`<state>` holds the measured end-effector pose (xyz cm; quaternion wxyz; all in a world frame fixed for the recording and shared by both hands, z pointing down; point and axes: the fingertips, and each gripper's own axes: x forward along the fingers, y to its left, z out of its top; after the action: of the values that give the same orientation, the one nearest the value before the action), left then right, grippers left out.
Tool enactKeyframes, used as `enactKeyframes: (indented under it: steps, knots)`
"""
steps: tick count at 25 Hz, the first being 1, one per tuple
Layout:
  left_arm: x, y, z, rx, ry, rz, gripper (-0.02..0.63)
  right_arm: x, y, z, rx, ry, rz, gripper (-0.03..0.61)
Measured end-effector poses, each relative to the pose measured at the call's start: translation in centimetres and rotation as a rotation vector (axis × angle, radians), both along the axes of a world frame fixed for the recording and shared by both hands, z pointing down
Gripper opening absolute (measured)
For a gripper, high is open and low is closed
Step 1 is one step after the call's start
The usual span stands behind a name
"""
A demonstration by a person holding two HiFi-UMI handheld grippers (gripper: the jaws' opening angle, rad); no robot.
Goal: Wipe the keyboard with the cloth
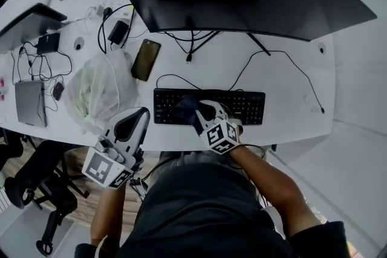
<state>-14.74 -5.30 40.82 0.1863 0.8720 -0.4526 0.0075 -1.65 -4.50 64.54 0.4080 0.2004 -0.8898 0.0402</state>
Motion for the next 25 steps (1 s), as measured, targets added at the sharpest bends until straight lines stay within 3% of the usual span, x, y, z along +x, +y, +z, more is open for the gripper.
enactKeyframes:
  steps: [2, 4, 8, 10, 15, 17, 19, 22, 25]
  knots:
    - [0.5, 0.4, -0.4, 0.001, -0.020, -0.009, 0.005, 0.2, -4.3, -0.1, 0.057, 0.010, 0.049, 0.046]
    - [1.1, 1.1, -1.2, 0.008, -0.025, -0.041, 0.005, 0.4, -4.2, 0.6, 0.040, 0.018, 0.059, 0.046]
    - [1.7, 2.9, -2.6, 0.016, -0.047, -0.098, 0.005, -0.8, 7.8, 1.9, -0.080, -0.005, -0.186, 0.046]
    - [2.1, 3.8, -3.2, 0.019, -0.067, -0.115, 0.005, -0.7, 10.5, 2.2, -0.131, -0.014, -0.247, 0.046]
    - [3.1, 5.7, -4.0, 0.040, -0.096, -0.167, 0.005, -1.0, -0.9, -0.2, 0.052, -0.060, -0.107, 0.046]
    - [3.2, 6.4, -3.9, 0.034, -0.096, -0.176, 0.005, -0.6, -3.1, 0.3, 0.055, -0.036, -0.056, 0.046]
    - [2.9, 6.9, -3.9, 0.032, -0.098, -0.180, 0.005, -0.2, -0.7, 1.1, 0.023, -0.038, -0.050, 0.046]
    - [1.7, 6.8, -3.6, 0.029, -0.081, -0.190, 0.005, -0.4, 7.2, 1.9, -0.059, -0.047, -0.172, 0.046]
    - [0.6, 6.4, -3.4, 0.021, -0.049, -0.176, 0.005, -1.2, 7.3, 1.4, -0.078, -0.057, -0.159, 0.046]
